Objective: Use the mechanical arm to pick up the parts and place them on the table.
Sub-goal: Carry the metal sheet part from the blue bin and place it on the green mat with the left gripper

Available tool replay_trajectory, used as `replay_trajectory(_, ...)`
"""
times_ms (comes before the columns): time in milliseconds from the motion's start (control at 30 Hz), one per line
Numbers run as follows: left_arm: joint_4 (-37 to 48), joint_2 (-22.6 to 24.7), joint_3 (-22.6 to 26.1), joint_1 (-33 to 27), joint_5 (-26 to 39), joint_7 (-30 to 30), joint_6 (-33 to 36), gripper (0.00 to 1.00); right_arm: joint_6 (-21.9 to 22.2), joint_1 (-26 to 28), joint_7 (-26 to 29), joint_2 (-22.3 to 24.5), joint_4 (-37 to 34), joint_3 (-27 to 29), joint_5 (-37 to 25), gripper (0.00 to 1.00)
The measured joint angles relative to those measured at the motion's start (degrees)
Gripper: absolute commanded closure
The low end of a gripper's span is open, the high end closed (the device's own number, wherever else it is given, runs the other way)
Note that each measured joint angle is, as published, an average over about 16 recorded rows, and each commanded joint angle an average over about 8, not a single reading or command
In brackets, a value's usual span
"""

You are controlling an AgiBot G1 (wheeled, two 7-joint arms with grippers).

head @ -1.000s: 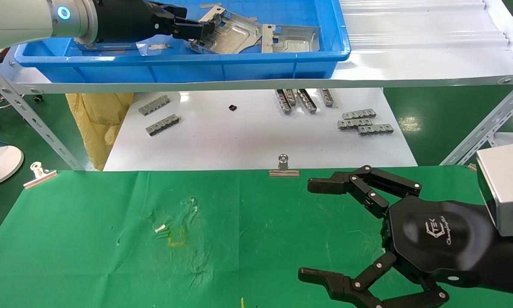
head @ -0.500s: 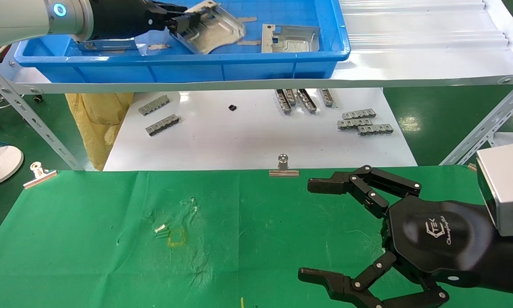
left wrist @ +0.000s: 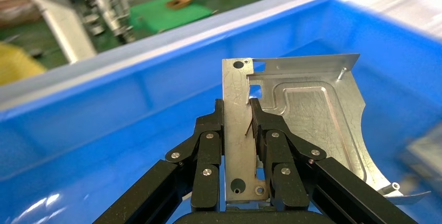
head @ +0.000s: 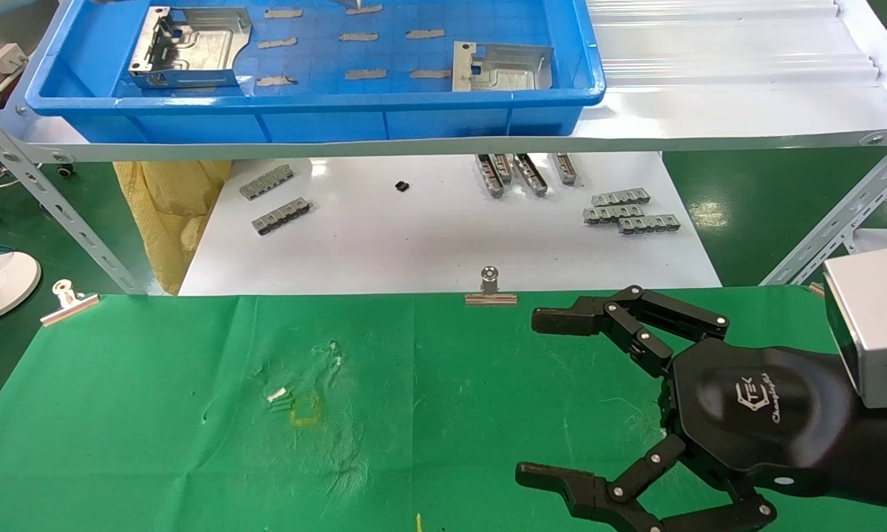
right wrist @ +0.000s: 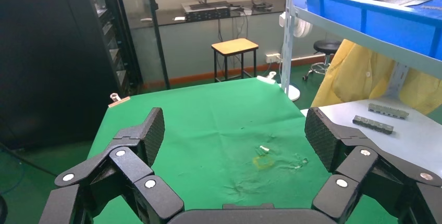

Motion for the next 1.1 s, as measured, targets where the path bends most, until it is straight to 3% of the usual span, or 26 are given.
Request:
replay_trajectory(400, -5.1, -9.0, -3.5, 3.5, -7.1, 9.5, 28.3, 1.0, 0.0, 0.0, 0.0, 0.0, 0.0, 0.0, 0.0, 0.0)
replay_trajectory(567, -8.5, -13.3, -3.5, 7.7, -9.7, 14.4, 36.4, 1.0, 0.0, 0.0, 0.0, 0.0, 0.0, 0.0, 0.0, 0.0)
replay_trajectory(833, -15.2, -19.0, -0.4, 16.8, -11.2, 25.0, 38.5, 1.0, 0.0, 0.0, 0.0, 0.0, 0.0, 0.0, 0.0, 0.0)
replay_trajectory(1100, -16.1, -20.1, 4.1, 23.5, -7.6, 39.4, 35.3, 1.0, 0.0, 0.0, 0.0, 0.0, 0.0, 0.0, 0.0, 0.0)
